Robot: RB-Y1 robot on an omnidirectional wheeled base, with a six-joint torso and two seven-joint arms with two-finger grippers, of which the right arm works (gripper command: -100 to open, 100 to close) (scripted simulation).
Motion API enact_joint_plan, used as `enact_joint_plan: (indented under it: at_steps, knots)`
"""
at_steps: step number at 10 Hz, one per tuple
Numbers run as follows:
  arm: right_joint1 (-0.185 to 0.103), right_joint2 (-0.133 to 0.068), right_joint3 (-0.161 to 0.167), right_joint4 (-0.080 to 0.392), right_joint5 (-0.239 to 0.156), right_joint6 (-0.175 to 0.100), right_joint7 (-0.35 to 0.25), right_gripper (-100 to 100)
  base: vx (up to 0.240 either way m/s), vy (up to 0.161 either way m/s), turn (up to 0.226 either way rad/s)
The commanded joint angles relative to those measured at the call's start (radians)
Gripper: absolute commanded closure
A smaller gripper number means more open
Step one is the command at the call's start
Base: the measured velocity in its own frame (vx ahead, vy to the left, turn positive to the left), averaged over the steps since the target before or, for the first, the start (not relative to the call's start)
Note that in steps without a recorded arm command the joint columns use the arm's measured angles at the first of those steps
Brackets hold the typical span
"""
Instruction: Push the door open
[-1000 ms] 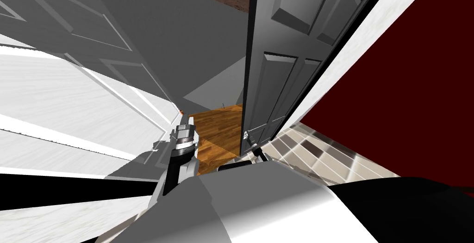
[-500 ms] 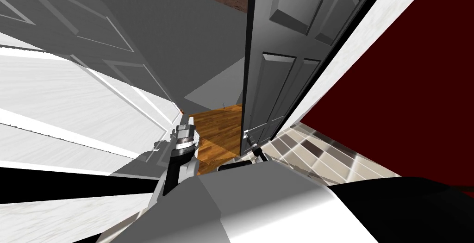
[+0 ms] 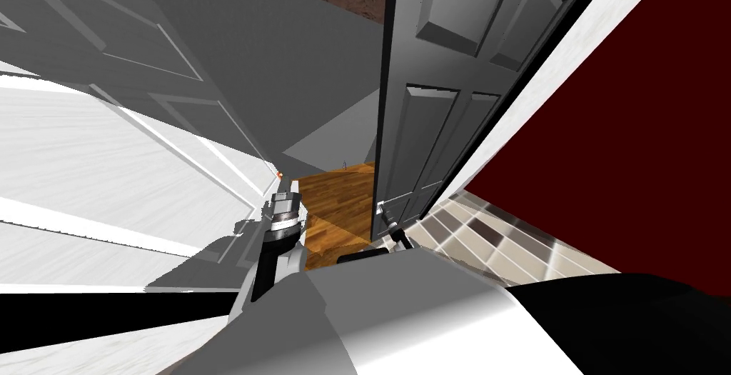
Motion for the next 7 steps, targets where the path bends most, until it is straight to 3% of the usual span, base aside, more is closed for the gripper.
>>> enact_joint_plan:
  at_steps: [1, 4, 5, 7]
  knots:
    - [-0.013, -0.002, -0.024, 0.004, -0.008, -0.004, 0.007, 100, 0.174, 0.067, -0.038]
    - [-0.021, 0.003, -0.062, 0.017, -0.021, -0.001, 0.021, 100, 0.21, 0.092, -0.038]
    - [-0.021, 0.003, -0.062, 0.017, -0.021, -0.001, 0.021, 100, 0.137, 0.078, -0.035]
    - [-0.027, 0.008, -0.092, 0.026, -0.031, 0.001, 0.032, 100, 0.127, 0.081, -0.045]
